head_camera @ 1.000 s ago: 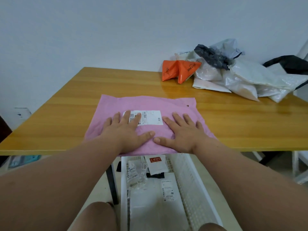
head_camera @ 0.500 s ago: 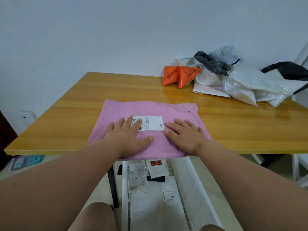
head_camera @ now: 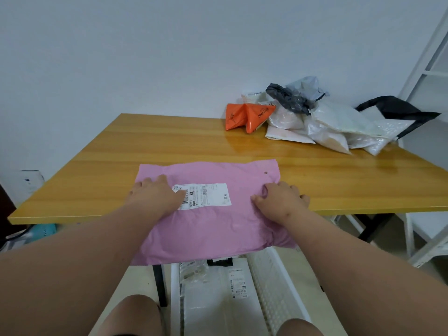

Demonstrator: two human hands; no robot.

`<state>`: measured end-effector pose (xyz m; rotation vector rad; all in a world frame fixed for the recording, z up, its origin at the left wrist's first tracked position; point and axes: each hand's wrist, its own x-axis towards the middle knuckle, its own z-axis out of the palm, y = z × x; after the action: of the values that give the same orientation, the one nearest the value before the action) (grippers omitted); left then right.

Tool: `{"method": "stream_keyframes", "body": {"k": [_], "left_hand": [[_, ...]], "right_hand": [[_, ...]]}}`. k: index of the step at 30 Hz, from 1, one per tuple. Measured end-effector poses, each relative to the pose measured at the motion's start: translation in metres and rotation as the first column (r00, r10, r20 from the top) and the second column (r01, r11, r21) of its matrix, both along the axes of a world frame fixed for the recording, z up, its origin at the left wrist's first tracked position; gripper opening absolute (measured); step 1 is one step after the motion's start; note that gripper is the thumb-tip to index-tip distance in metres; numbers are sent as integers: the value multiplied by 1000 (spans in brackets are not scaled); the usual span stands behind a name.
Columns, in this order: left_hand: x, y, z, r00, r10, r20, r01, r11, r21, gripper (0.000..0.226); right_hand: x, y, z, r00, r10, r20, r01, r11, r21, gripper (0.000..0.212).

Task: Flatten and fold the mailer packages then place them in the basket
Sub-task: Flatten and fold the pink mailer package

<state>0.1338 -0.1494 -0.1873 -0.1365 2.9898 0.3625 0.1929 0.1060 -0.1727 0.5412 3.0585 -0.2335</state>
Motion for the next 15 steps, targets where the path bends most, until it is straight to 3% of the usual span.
{"method": "stream_keyframes", "body": {"k": [10, 13, 15], "left_hand": [[29, 2, 8, 976, -40, -212, 94, 963, 252, 37], [41, -1, 9, 971, -12, -237, 93, 938, 332, 28], [52, -1, 13, 977, -2, -213, 92, 906, 414, 26]], "right_hand": [[27, -7, -7, 989, 39, -143, -56, 991, -118, 41], [37, -4, -11, 971, 38, -235, -92, 970, -226, 30], [46, -1, -13, 961, 12, -277, -98, 949, -299, 33]]}}
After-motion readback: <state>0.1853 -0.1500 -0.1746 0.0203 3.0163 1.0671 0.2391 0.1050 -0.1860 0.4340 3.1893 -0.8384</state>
